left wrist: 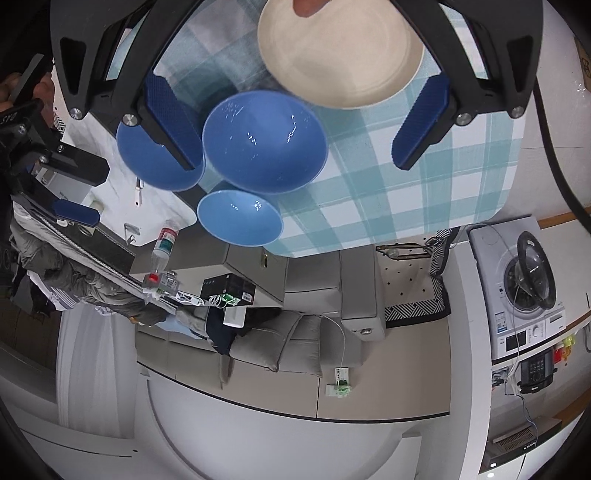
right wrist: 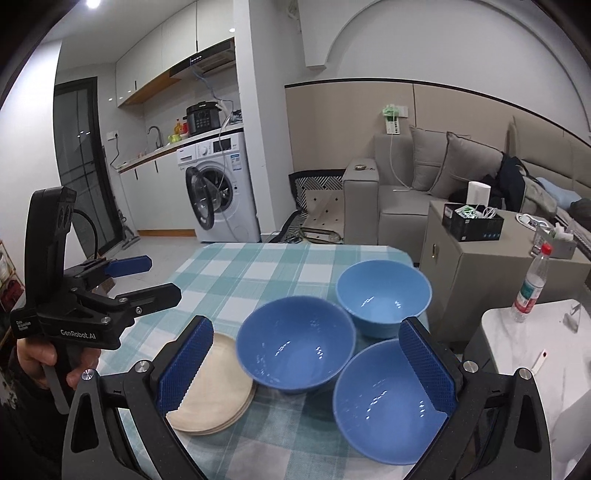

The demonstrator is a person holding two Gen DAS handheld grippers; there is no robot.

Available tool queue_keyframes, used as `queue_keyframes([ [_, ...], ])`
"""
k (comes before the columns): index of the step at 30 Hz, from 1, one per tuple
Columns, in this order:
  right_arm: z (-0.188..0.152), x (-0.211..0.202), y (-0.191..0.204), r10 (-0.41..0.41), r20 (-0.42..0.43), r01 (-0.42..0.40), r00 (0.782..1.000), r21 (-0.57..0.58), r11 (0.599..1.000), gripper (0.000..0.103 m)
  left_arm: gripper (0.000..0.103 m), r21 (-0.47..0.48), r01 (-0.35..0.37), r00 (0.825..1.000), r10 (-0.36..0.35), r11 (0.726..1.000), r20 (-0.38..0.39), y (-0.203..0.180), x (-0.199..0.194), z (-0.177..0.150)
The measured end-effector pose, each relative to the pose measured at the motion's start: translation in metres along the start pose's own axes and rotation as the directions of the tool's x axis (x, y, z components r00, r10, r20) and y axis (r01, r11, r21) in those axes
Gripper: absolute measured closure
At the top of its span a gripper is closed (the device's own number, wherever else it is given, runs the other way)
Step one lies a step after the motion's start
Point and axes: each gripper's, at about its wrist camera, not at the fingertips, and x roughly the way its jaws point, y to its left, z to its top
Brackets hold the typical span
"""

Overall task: Organize plates and bowls
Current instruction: 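Move both tools back toward the blue bowls, then close the left tool on one blue bowl rim while the right tool grips another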

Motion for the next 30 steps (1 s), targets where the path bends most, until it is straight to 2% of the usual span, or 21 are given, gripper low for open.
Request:
queue_keyframes([
  [5,0.014,0.008,-0.020,-0.025,-0.011,0.025,1.000,0.012,1.000,0.001,0.000,-0.008,-0.001,1.000,0.001,1.000,0.002,-0.007,0.019,0.017],
  [14,0.024,0.048,-0.063,-0.060,-0.073,0.067,0.996,0.107,0.992,0.001,0.000,-0.077,-0.029,0.998,0.025,0.997,-0.051,-0.006,0.077,0.034],
  [23,0.026,0.084,-0.087,-0.077,-0.118,0.094,0.990,0.147,0.985,0.001,0.000,-0.050,-0.069,0.991,0.063,0.996,-0.117,-0.013,0.128,0.038],
  [30,0.023,0.118,-0.098,-0.093,-0.169,0.120,0.981,0.156,0.980,0.001,0.000,-0.064,-0.082,0.986,0.072,0.995,-0.149,-0.012,0.161,0.043],
])
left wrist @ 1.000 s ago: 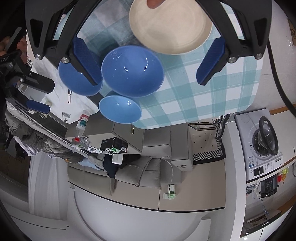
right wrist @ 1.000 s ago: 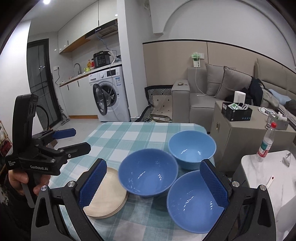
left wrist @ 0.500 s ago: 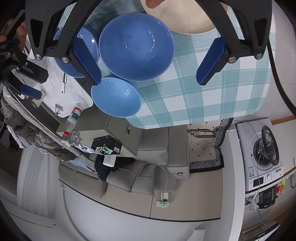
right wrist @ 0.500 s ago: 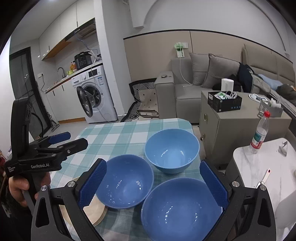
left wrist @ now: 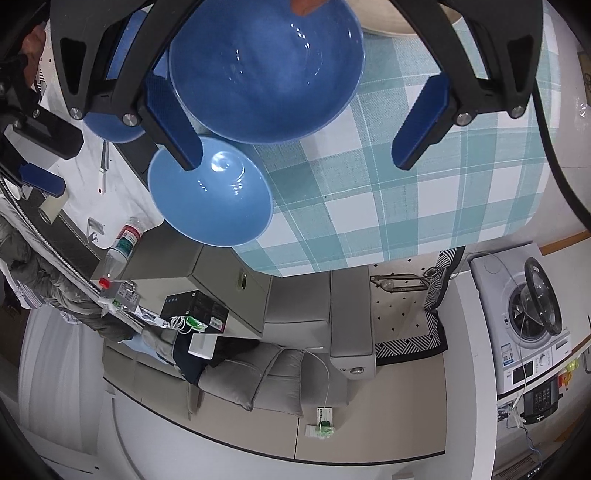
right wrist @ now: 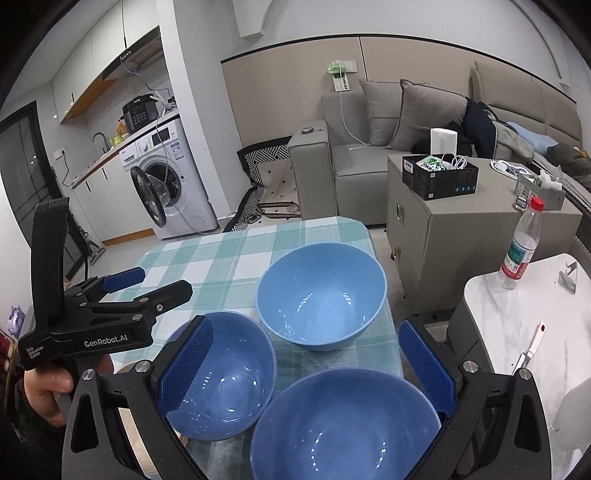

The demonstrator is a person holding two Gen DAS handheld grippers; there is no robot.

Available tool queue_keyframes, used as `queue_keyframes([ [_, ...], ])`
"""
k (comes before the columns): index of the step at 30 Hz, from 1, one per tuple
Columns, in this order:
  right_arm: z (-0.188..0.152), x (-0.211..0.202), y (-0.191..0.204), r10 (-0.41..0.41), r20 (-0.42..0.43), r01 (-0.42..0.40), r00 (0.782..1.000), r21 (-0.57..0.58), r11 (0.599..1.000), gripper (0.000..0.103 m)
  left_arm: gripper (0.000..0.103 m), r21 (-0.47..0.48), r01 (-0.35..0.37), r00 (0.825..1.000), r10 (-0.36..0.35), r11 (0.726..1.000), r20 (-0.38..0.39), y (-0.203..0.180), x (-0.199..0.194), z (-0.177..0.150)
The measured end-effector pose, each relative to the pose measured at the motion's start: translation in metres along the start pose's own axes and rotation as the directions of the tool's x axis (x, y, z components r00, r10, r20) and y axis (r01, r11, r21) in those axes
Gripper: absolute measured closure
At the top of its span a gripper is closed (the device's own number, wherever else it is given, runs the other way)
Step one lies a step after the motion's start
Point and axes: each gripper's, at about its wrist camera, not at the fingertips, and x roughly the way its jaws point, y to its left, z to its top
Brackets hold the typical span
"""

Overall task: Organize plates and bowls
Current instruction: 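Close the left tool on one blue bowl rim while the right tool grips another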

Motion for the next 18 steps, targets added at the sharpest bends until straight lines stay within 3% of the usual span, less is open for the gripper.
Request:
queue_keyframes([
  [6,0.006,0.026,-0.009,-0.031,-0.029,0.032,0.999,0.017,0.999,0.002,0.000,-0.020,0.009,0.999,-0.009,1.000,-0.033,0.002,0.025,0.007],
  [10,0.008,0.043,-0.017,-0.040,-0.051,0.041,0.998,0.030,0.999,0.011,0.002,-0.026,0.026,0.998,-0.027,0.999,-0.056,0.003,0.039,0.010],
  [13,0.009,0.053,-0.023,-0.057,-0.066,0.059,0.996,0.032,0.998,0.020,0.006,-0.003,0.034,0.997,-0.034,0.999,-0.070,-0.001,0.047,0.010],
  [18,0.009,0.076,-0.035,-0.072,-0.111,0.078,0.991,0.058,0.995,0.030,0.023,0.005,0.063,0.991,-0.062,0.998,-0.120,-0.006,0.067,0.010],
])
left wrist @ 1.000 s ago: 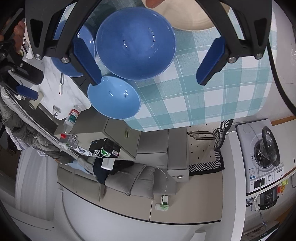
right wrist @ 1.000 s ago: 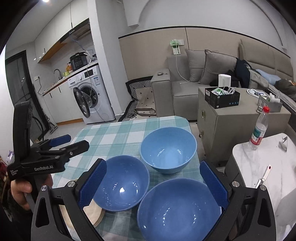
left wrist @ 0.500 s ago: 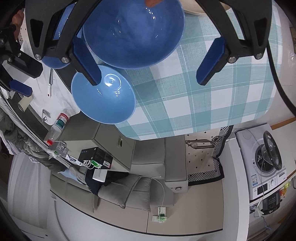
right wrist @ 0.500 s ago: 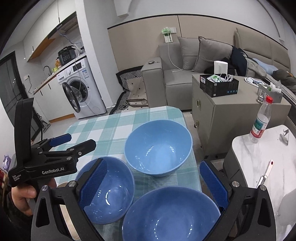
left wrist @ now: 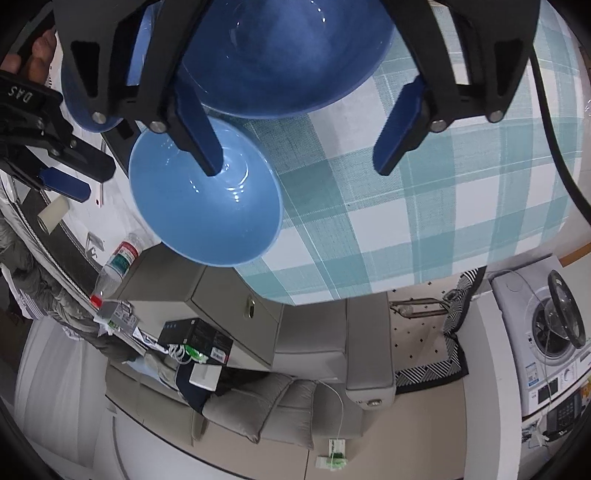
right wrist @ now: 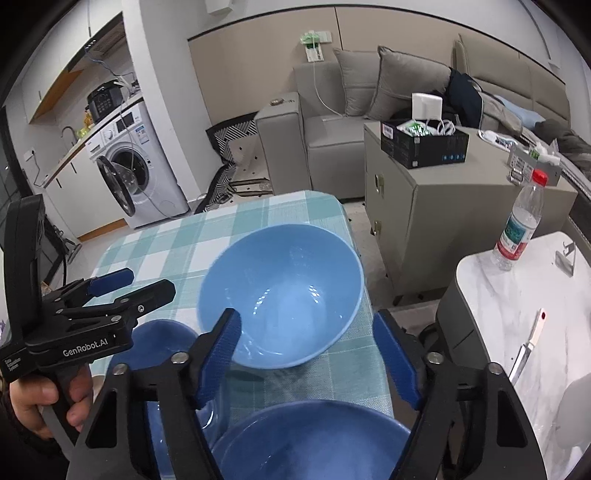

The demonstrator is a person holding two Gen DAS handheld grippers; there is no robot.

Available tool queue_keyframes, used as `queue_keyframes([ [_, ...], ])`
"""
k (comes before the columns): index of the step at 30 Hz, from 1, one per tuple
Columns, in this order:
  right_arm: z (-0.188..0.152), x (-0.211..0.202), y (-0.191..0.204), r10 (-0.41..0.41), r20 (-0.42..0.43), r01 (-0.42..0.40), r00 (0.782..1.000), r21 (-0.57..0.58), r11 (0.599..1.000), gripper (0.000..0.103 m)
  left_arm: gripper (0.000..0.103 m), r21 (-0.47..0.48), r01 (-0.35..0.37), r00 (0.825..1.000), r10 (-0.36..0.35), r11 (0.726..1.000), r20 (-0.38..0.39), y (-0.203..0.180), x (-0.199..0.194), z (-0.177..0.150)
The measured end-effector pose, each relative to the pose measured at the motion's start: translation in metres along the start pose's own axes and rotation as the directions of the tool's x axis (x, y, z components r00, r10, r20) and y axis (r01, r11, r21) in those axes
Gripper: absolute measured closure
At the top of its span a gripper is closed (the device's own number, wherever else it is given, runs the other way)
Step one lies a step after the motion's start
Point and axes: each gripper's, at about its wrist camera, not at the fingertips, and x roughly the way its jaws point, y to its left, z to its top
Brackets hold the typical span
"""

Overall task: Organize plates and bowls
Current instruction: 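Close the left tool on one blue bowl rim while the right tool grips another, then lift the gripped blue bowls off the cloth with both tools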

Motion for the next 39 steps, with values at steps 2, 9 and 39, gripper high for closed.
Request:
queue_keyframes([
  [2,0.000,0.009,-0.004,-0.006,-0.015,0.007,1.000,0.009,1.000,0.033,0.024,0.020,-0.005,1.000,0.005,1.000,-0.008,-0.003,0.005,0.000],
  [9,-0.001,0.030,-0.016,-0.007,-0.053,0.009,0.999,0.030,1.000,0.040,0.032,0.023,-0.020,0.999,0.021,1.000,-0.044,-0.004,0.020,0.004],
  [39,-0.006,0.059,-0.026,-0.002,-0.118,0.007,0.993,0.038,0.999,0.080,0.089,0.089,0.029,0.993,-0.019,0.996,-0.114,-0.023,0.048,0.004],
])
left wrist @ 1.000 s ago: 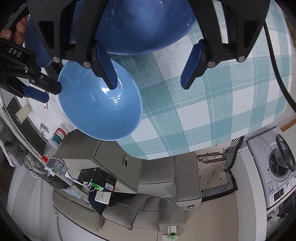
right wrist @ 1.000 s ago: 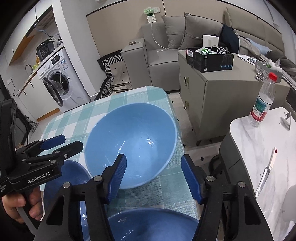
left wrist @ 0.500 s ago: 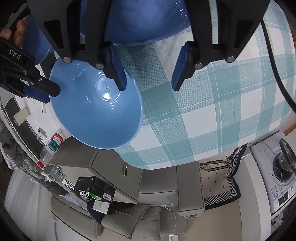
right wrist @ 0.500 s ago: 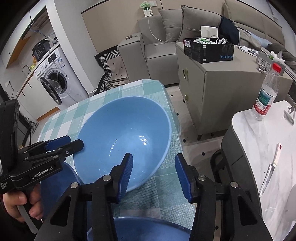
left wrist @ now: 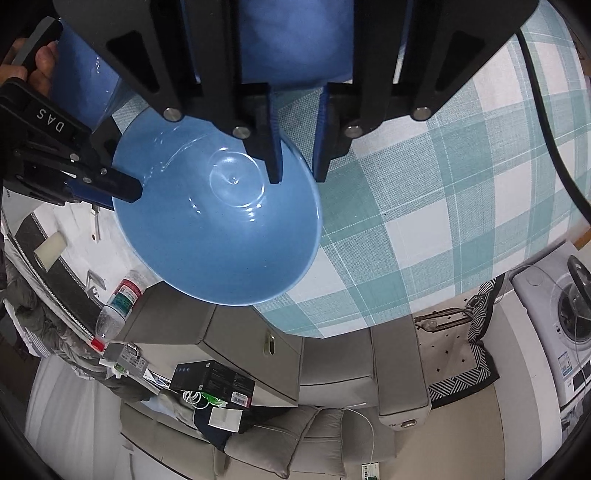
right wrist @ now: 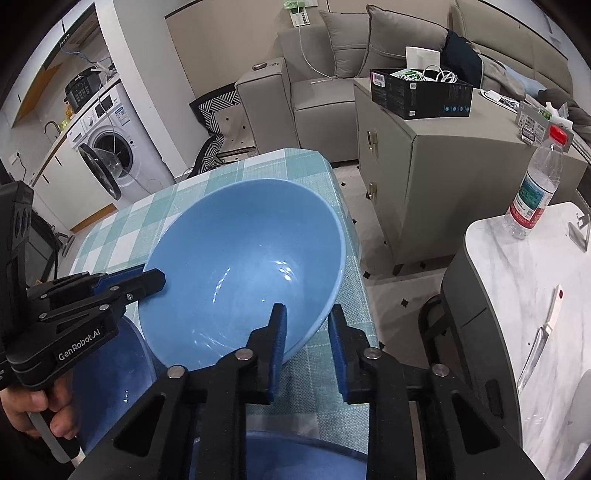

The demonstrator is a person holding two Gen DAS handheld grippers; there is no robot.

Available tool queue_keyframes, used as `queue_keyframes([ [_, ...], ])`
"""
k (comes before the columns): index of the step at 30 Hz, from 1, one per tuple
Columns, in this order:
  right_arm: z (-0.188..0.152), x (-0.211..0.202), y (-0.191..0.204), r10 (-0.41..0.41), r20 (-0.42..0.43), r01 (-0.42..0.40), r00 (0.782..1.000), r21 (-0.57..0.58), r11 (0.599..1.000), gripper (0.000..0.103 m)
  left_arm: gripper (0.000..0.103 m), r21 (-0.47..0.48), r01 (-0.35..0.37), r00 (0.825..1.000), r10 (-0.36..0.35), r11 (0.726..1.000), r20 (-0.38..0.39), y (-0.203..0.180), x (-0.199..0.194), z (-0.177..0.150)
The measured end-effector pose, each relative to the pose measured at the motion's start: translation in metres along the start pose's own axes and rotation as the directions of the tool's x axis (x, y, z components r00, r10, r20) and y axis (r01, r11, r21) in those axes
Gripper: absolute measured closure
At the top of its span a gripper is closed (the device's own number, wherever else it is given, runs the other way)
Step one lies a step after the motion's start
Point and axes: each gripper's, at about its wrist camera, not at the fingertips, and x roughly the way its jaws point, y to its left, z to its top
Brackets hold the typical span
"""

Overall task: Organize plates and bowls
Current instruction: 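Lift the gripped blue bowls off the cloth with both tools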

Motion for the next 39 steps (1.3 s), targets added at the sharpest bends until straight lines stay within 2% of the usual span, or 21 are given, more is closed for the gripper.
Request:
queue_keyframes([
  [14,-0.001,-0.003,0.001,0.006,0.024,-0.005,1.000,-0.013,1.000,0.081,0.089,0.007,-0.006,1.000,0.006,1.000,0.001,0.000,0.000,0.000],
  [23,0.000,-0.010,0.004,0.002,0.044,0.000,0.999,-0.030,1.000,0.081,0.089,0.016,-0.013,0.999,0.012,1.000,0.031,-0.001,-0.010,0.002],
  [39,0.002,-0.051,0.017,0.001,0.121,0.004,0.993,-0.041,0.999,0.081,0.089,0.011,-0.004,0.995,0.003,1.000,0.097,-0.002,-0.047,0.006],
])
